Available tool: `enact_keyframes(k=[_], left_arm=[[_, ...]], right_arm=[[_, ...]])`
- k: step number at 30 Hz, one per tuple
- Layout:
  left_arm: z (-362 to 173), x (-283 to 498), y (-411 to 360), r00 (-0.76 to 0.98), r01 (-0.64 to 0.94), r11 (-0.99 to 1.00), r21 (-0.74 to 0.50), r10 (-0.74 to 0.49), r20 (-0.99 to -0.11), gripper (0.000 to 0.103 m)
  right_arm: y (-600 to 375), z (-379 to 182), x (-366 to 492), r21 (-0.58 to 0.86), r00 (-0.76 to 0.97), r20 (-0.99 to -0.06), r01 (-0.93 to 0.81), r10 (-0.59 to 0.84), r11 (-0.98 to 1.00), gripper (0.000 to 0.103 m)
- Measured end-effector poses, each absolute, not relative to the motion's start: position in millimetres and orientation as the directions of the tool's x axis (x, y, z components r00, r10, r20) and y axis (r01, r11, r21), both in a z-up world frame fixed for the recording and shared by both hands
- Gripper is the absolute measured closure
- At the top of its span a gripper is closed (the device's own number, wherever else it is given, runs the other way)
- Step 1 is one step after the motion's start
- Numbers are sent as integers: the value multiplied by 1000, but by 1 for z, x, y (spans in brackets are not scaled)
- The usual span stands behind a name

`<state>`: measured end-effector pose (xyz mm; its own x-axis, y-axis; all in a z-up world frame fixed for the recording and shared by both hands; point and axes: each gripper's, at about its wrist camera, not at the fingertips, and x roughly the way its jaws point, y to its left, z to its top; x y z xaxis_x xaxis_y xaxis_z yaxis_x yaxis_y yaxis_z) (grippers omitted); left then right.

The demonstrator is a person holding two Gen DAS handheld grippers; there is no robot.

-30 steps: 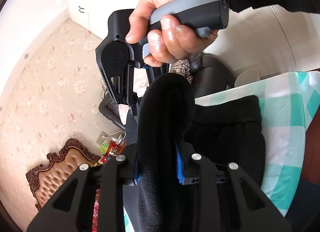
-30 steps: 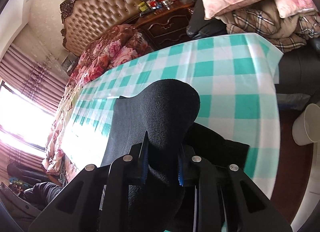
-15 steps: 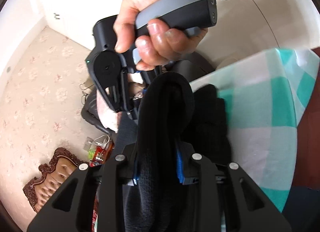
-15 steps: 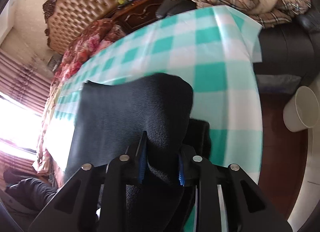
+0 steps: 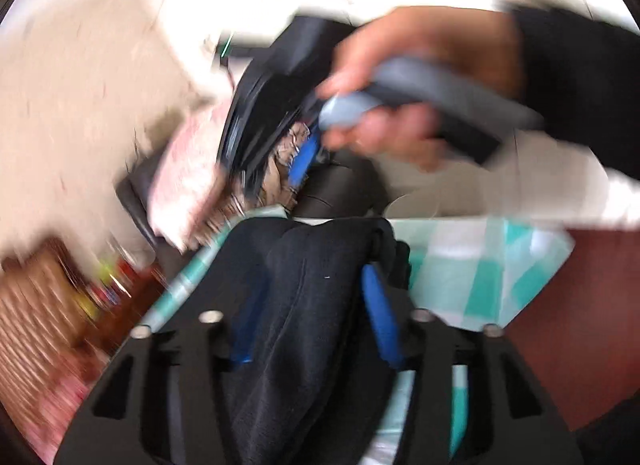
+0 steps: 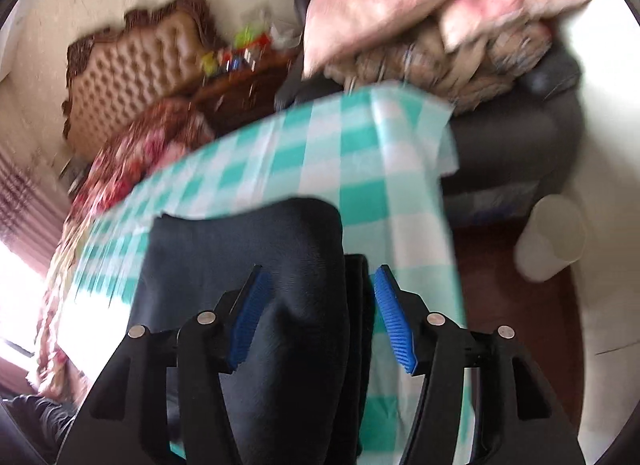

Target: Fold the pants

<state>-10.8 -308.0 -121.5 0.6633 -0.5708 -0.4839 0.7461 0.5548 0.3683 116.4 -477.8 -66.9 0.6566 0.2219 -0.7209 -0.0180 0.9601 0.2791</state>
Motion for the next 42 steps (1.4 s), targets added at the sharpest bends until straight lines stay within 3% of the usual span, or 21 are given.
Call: enact_keyframes(k=[1, 4, 6, 7, 10, 15, 19, 23, 26, 29, 35, 42], left_arm=[[-122, 4, -304, 614, 776, 571, 267, -588, -528, 73], [-147, 46, -304, 407, 830, 558, 4, -600, -688, 75], [-146, 51, -296, 372, 836, 545, -59, -644, -668, 73], [-142, 56, -289, 327, 836, 533, -131, -675, -662, 66], [-126, 75, -256, 266, 790, 530, -308, -749, -606, 65], [-90, 127, -222, 403, 683, 653, -326, -710, -578, 68], [-54, 178, -260, 416, 715, 650, -257, -691, -591, 68], [-67, 235, -326, 348, 726, 641, -251, -656, -670, 68], [-100, 253, -359, 302, 719, 654, -234, -598, -743, 72], [-131, 254, -370, 290, 723, 665, -189, -540, -790, 70], [-138, 255, -366, 300, 721, 666, -192, -549, -780, 69], [-107, 226, -329, 322, 683, 678, -274, -615, -720, 71]], right_arm=[[-473, -61, 108, 256, 674, -711, -16, 200, 966, 41], [-457, -49, 80, 188, 708, -697, 26, 115, 982, 37], [-445, -52, 69, 178, 708, -700, 43, 95, 983, 37], [-438, -57, 67, 150, 704, -706, 46, 74, 988, 37], [-426, -80, 64, 108, 678, -735, 67, 34, 992, 37], [-428, -132, 72, 56, 590, -807, 146, -41, 988, 39], [-432, -138, 71, 68, 593, -804, 164, -43, 984, 39], [-430, -140, 67, 66, 590, -806, 173, -50, 983, 38], [-431, -141, 69, 72, 587, -808, 183, -50, 981, 38], [-428, -141, 67, 52, 588, -806, 189, -71, 981, 38], [-432, -143, 66, 78, 591, -805, 197, -55, 977, 38], [-434, -146, 66, 92, 593, -804, 200, -46, 975, 37]])
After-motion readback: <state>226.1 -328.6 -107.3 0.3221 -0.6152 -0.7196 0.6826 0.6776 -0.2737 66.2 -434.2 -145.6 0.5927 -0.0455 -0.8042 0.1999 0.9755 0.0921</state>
